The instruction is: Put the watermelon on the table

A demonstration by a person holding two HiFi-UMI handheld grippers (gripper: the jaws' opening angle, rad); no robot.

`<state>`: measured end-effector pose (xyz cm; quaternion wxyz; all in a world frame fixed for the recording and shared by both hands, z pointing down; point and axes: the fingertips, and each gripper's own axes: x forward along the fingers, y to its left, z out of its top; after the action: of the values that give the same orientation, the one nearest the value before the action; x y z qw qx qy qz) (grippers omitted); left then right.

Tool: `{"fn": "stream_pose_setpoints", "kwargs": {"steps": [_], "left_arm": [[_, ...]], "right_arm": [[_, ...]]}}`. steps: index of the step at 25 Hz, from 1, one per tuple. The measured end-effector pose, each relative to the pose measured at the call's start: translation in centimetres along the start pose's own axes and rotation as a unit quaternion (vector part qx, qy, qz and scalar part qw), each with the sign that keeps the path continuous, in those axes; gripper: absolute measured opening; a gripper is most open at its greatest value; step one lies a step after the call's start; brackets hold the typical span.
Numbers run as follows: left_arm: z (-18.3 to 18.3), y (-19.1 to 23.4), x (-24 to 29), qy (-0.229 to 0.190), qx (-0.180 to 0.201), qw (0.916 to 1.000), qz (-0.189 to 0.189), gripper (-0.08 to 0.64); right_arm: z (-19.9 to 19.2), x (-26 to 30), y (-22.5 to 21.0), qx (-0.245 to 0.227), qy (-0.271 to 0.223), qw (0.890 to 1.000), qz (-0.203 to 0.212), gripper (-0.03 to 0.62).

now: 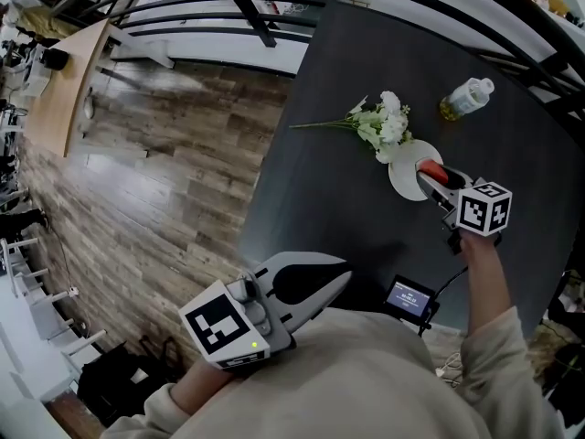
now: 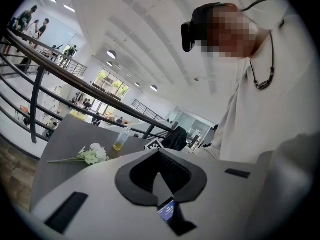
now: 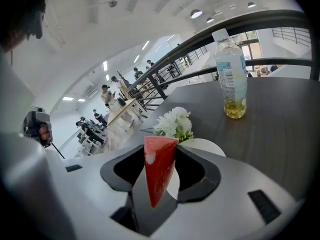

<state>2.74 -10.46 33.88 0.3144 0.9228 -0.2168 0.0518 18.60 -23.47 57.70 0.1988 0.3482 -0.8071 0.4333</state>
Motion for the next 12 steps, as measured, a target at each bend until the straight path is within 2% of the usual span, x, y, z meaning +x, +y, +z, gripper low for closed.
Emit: {"fn": "stream_pose_setpoints", "kwargs": {"steps": [12], "left_arm": [[-0.2, 0.8, 0.1, -0.001, -0.017, 0.9998, 0.001, 0.003]], "right_arm": [[-1.4, 1.3, -1.7, 0.006, 0.019, 1.000, -0.012, 0.202]]}}
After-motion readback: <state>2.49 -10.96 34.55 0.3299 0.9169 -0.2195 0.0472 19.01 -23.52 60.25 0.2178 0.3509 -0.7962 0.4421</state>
